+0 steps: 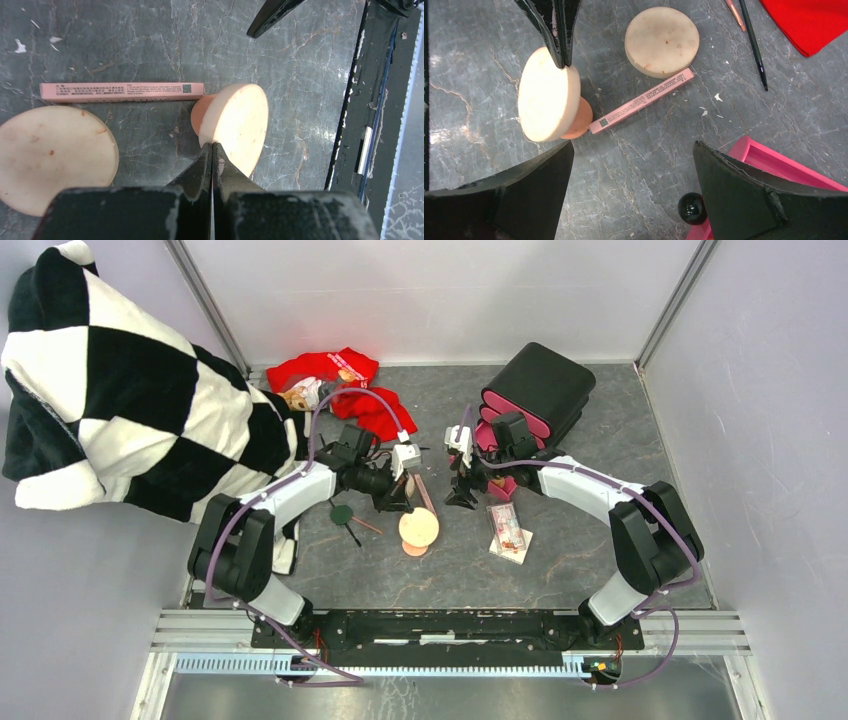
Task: Organize the makeup
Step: Pick up the makeup tool from the center of the board.
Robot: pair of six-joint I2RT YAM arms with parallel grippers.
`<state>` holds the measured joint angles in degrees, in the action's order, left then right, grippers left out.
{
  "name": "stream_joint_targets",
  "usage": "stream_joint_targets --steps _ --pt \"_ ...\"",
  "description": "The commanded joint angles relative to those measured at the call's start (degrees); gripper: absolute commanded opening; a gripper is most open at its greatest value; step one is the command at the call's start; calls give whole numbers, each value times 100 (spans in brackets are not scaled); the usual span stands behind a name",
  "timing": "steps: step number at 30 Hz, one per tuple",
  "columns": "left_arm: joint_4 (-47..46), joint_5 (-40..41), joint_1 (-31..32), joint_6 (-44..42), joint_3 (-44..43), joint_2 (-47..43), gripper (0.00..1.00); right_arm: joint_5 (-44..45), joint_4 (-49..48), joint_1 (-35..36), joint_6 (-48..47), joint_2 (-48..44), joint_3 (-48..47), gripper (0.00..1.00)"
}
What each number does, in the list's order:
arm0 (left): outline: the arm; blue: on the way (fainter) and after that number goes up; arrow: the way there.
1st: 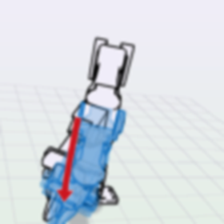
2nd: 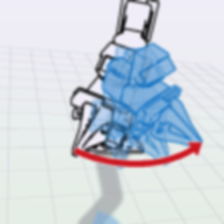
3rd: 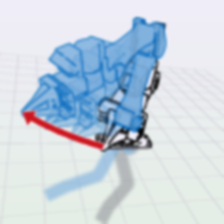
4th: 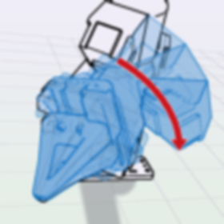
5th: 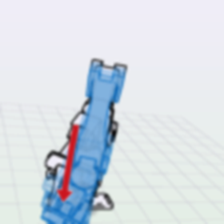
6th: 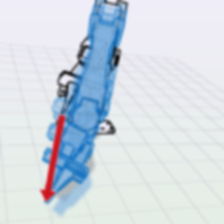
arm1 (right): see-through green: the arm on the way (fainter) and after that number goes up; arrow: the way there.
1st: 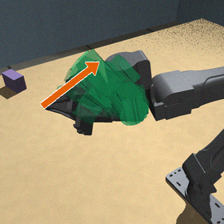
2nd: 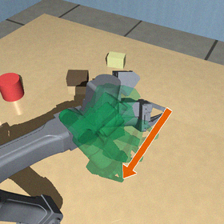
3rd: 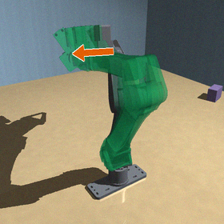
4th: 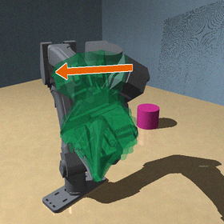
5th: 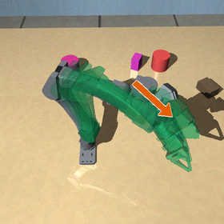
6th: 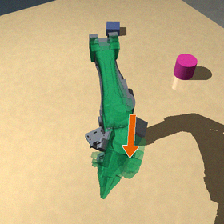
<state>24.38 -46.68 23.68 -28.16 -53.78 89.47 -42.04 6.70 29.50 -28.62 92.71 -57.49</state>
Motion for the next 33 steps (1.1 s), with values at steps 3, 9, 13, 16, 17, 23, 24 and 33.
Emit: stream_joint_targets --steps 3,9,13,16,17,23,24,33 --pt "-56 -139 -53 77 -321 -436 2 -488 -468 -50 621 -77 -121 96" --pt "-419 176 -63 449 -415 -659 2 -1007 -809 -159 1296 18 -71 93" --pt "-679 304 -61 691 -473 -740 2 -1178 -992 -151 1633 88 -42 89" --pt "-871 370 -58 841 -467 -792 2 -1252 -1105 -155 1839 125 -34 85" --pt "-922 387 -50 885 -467 -803 2 -1269 -1171 -157 1920 133 -19 85" --pt "-1289 432 -41 1181 -390 -883 2 -1167 -1285 -150 2164 213 9 77" --pt "-1333 437 -38 1217 -384 -891 2 -1150 -1294 -146 2184 230 11 75" --pt "-1540 463 19 1351 -307 -938 2 -1139 -1347 -109 2289 378 -23 49"
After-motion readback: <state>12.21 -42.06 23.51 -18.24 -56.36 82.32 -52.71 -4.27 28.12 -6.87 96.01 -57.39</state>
